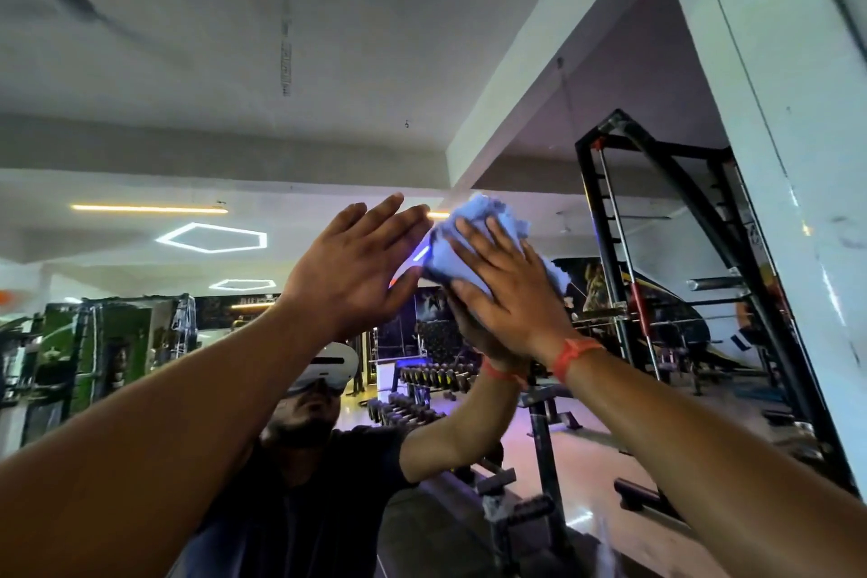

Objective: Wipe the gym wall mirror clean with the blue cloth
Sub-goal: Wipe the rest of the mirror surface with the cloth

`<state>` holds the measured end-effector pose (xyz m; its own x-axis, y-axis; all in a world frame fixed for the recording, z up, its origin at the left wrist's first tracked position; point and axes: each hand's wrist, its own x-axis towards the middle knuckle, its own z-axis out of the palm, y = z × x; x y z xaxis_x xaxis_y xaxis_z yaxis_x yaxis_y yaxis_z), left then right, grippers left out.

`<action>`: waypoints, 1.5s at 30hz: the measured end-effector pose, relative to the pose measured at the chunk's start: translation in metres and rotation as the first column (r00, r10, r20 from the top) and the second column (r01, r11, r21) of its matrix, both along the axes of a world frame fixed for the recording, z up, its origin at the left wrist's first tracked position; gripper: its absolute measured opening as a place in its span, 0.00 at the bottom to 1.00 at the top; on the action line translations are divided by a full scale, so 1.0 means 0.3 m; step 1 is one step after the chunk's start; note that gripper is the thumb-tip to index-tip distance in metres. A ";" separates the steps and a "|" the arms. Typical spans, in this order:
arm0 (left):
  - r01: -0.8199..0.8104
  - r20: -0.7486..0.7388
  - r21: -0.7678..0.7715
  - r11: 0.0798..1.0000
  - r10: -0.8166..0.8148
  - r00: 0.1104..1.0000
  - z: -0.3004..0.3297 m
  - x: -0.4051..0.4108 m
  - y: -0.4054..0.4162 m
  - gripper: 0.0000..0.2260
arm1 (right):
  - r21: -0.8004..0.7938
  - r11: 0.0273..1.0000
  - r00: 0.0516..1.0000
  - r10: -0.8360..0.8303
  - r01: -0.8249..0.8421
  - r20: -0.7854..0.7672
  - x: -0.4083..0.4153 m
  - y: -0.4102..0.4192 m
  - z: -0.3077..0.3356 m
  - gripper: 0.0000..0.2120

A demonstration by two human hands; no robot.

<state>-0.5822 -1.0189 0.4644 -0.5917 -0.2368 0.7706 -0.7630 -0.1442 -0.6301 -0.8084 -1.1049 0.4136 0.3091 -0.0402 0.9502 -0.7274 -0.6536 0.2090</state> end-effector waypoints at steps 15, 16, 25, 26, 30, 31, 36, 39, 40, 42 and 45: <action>0.007 0.002 0.011 1.000 -0.007 1.000 0.001 0.005 -0.002 0.29 | -0.069 0.998 0.997 0.001 -0.007 -0.078 -0.179 -0.061 -0.155 0.27; 0.002 0.001 0.009 1.000 -0.002 1.000 0.000 0.005 -0.003 0.29 | -0.051 0.999 0.998 0.003 0.000 0.059 -0.215 -0.089 -0.127 0.27; -0.041 0.000 -0.006 0.999 0.041 0.999 -0.004 0.000 0.001 0.29 | -0.066 0.998 0.996 0.020 -0.014 0.082 0.012 -0.027 -0.210 0.28; -0.043 0.000 -0.006 0.999 0.043 0.999 -0.005 -0.001 0.002 0.29 | -0.067 0.998 0.999 -0.001 -0.001 -0.035 -0.040 -0.032 -0.270 0.27; -0.050 0.000 -0.009 0.999 0.050 0.999 -0.010 -0.002 0.005 0.28 | -0.071 0.988 0.988 -0.128 0.134 0.088 -0.232 -0.107 -0.271 0.27; -0.046 -0.003 -0.010 0.999 0.046 0.999 -0.011 -0.002 0.006 0.28 | -0.016 0.989 0.960 -0.141 0.150 0.243 -0.221 -0.120 -0.224 0.27; -0.024 -0.006 -0.013 1.000 0.024 1.000 -0.008 -0.003 0.004 0.28 | -0.020 1.000 0.921 0.008 0.000 0.389 0.110 -0.005 -0.178 0.30; -0.030 -0.002 -0.012 0.999 0.030 1.000 -0.009 0.000 0.003 0.28 | -0.102 0.994 0.990 0.015 -0.030 -0.144 0.049 0.011 -0.400 0.29; -0.042 -0.002 -0.006 0.999 0.042 0.999 -0.009 -0.001 0.005 0.28 | -0.129 0.991 0.966 -0.007 -0.027 -0.260 -0.027 -0.010 -0.451 0.29; -0.059 -0.009 0.001 0.998 0.059 0.998 -0.012 -0.004 0.008 0.29 | -0.152 0.988 0.972 -0.069 0.035 -0.225 -0.166 -0.075 -0.487 0.29; -0.064 -0.024 0.010 0.998 0.064 0.998 -0.016 -0.005 0.005 0.29 | -0.042 0.999 0.957 -0.014 0.028 0.291 -0.187 -0.121 -0.375 0.26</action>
